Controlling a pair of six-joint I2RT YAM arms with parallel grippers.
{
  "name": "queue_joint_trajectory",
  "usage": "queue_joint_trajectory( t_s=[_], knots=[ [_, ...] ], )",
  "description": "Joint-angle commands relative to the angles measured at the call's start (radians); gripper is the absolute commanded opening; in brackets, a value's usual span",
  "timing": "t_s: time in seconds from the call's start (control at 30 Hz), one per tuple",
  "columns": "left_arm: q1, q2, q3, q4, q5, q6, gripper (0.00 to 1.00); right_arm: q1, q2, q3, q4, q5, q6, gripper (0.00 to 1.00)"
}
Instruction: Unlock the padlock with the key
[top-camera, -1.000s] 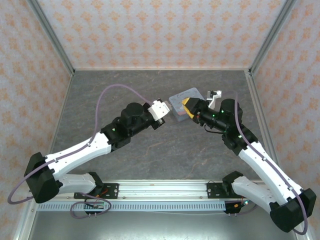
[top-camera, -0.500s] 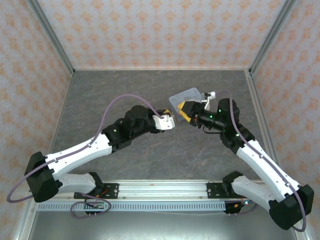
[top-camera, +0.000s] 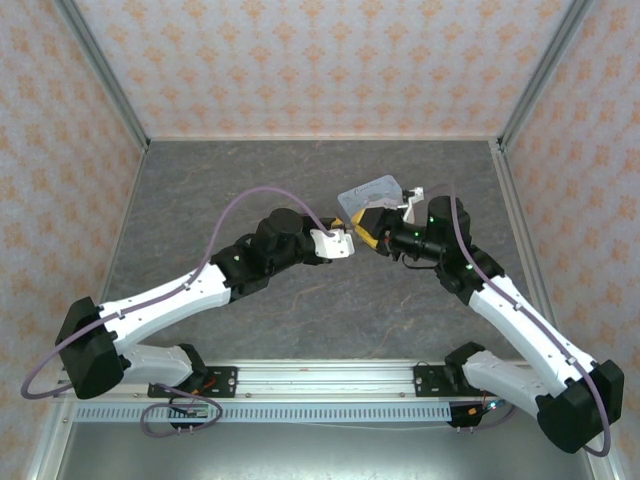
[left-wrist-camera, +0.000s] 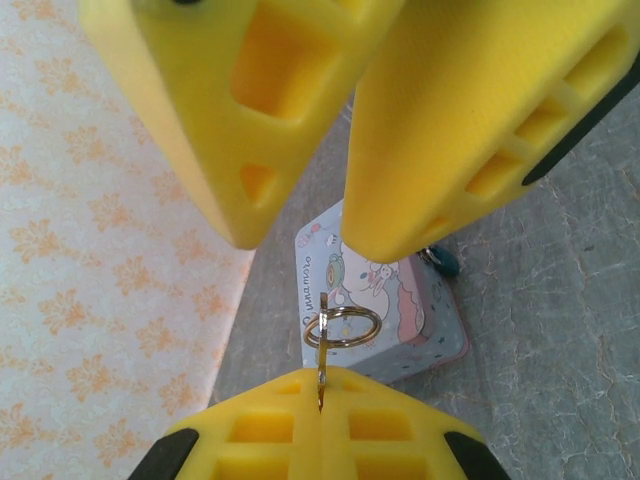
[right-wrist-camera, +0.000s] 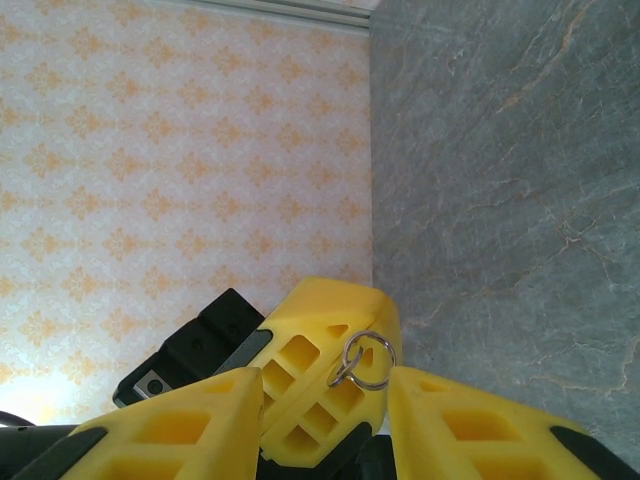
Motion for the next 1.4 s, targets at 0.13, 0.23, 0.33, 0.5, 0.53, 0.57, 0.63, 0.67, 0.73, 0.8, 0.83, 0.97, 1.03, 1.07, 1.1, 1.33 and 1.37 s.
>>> queue_joint_trajectory(
  t_s=[0.13,0.23,0.33,0.5,0.53,0.57,0.63,0.67,0.73,0.8,0.83,0.97,1.03,1.07,1.1,1.33,1.37],
  knots=[
    [-0.01,0.014,0.04,0.002,-0.011,0.026,0.0,0.015,0.024,0.014,0.003,-0.024,0.02,0.35],
    [-0.01,0.017,0.04,0.004,-0.012,0.029,0.0,0.016,0.033,0.014,0.005,-0.022,0.024,0.33],
    [-0.011,0.022,0.041,0.001,-0.013,0.031,0.0,0.018,0.039,0.017,0.008,-0.021,0.026,0.29],
    [-0.01,0.024,0.044,-0.001,-0.014,0.036,0.0,0.018,0.049,0.02,0.007,-0.018,0.026,0.24],
    [-0.011,0.024,0.044,-0.001,-0.015,0.037,0.0,0.018,0.051,0.022,0.006,-0.017,0.026,0.23],
    [-0.01,0.025,0.045,-0.001,-0.015,0.038,0.0,0.018,0.052,0.022,0.006,-0.016,0.026,0.23],
    [-0.01,0.023,0.045,-0.002,-0.014,0.037,0.0,0.018,0.056,0.022,0.005,-0.015,0.026,0.21],
    [-0.011,0.023,0.044,-0.002,-0.014,0.039,0.0,0.018,0.057,0.022,0.004,-0.015,0.025,0.2],
    [-0.01,0.023,0.044,-0.003,-0.015,0.039,0.0,0.018,0.059,0.023,0.004,-0.013,0.025,0.18],
    [-0.01,0.023,0.043,-0.002,-0.015,0.041,0.0,0.019,0.059,0.025,0.002,-0.01,0.025,0.15],
    [-0.011,0.023,0.043,-0.003,-0.015,0.044,0.0,0.018,0.06,0.025,0.002,-0.01,0.023,0.13],
    [-0.01,0.019,0.038,-0.002,-0.019,0.049,0.0,0.018,0.062,0.025,-0.001,-0.013,0.02,0.04],
    [-0.011,0.016,0.038,-0.002,-0.019,0.048,0.0,0.018,0.061,0.025,-0.003,-0.014,0.016,0.0],
    [-0.011,0.014,0.038,0.0,-0.019,0.047,0.0,0.019,0.06,0.025,-0.005,-0.012,0.013,0.0],
    [-0.01,0.012,0.036,0.002,-0.02,0.043,0.0,0.018,0.06,0.026,-0.006,-0.011,0.01,0.0],
    [-0.005,-0.056,-0.005,0.008,-0.037,-0.022,0.59,0.018,0.019,0.021,-0.021,0.065,-0.058,0.0],
    [0.001,-0.08,-0.017,0.008,-0.035,-0.055,0.61,0.018,0.008,0.02,-0.02,0.078,-0.07,0.0]
  ],
)
